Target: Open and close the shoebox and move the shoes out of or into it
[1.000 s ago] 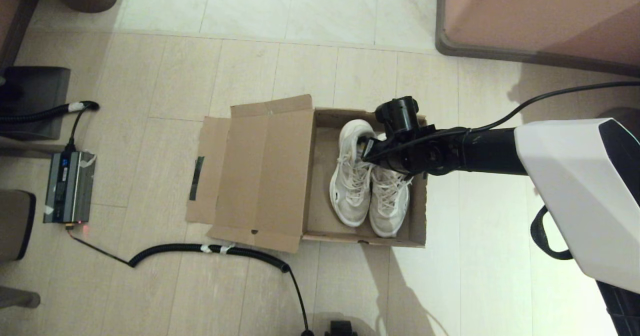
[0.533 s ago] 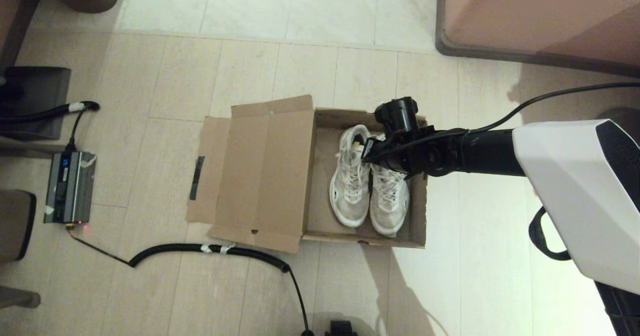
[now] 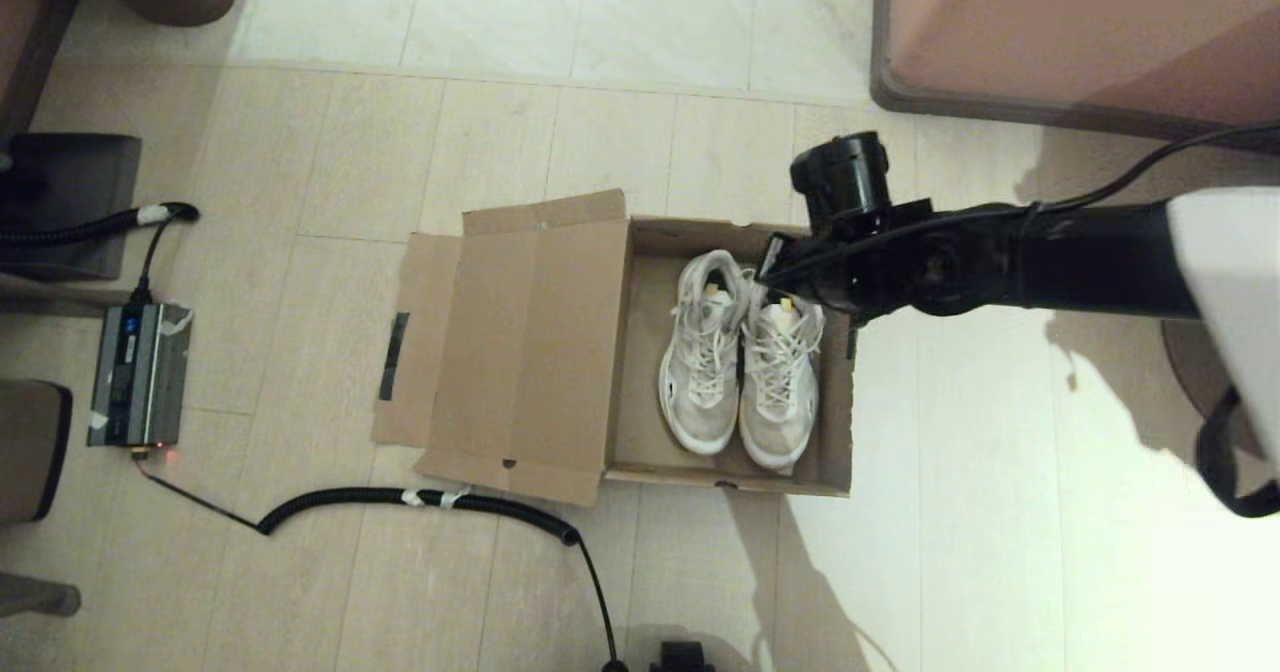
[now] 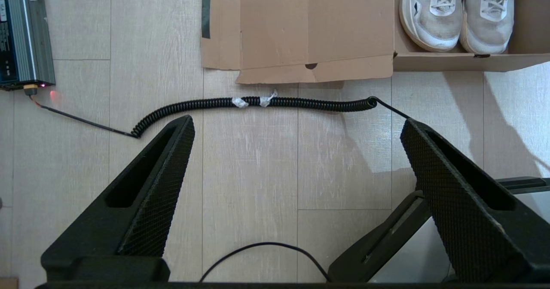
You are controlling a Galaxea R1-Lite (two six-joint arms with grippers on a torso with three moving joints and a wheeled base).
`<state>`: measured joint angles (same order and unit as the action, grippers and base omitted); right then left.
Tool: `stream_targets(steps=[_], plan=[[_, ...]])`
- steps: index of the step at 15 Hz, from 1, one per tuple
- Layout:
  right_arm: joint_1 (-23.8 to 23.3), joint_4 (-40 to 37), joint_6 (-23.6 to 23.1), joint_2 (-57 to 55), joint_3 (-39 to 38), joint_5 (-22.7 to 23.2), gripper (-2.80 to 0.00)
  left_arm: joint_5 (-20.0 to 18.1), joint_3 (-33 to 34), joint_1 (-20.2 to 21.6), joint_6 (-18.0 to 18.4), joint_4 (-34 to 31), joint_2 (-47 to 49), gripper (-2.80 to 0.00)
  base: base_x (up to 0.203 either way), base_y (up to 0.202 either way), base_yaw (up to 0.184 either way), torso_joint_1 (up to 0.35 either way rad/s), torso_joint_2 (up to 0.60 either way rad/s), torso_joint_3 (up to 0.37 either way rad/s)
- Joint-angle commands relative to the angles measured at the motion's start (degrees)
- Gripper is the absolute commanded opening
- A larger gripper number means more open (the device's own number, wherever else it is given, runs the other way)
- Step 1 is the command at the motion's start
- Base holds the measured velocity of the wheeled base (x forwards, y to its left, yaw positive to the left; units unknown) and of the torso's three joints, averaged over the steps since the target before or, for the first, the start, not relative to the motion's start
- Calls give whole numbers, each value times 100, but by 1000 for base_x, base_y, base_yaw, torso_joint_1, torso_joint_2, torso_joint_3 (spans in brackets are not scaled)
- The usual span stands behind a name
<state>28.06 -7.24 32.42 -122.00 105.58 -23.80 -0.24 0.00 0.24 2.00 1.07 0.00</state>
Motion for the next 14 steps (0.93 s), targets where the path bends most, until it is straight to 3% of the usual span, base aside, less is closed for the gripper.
stream_targets(steps=[1, 3, 5, 9, 10, 14], plan=[[31, -49, -22, 1041, -325, -15, -280, -2, 44, 2, -4, 2, 9, 0, 0, 0, 0, 0, 0, 0], [21, -98, -168, 2122, -933, -23, -280, -1, 44, 2, 2, 7, 9, 0, 0, 0, 0, 0, 0, 0], [-332, -122, -277, 3434, -1766, -34, -280, -2, 44, 2, -6, 7, 9, 0, 0, 0, 0, 0, 0, 0], [-2580, -181, -432, 6278, -3768, 57, -280, -2, 44, 2, -3, 7, 9, 0, 0, 0, 0, 0, 0, 0], [-2823, -245, -653, 7031, -4373, 175, -280, -2, 44, 2, -7, 0, 9, 0, 0, 0, 0, 0, 0, 0], [-3333, -428, -2540, 9456, -7430, 731, -280, -2, 44, 2, -6, 5, 9, 0, 0, 0, 0, 0, 0, 0]])
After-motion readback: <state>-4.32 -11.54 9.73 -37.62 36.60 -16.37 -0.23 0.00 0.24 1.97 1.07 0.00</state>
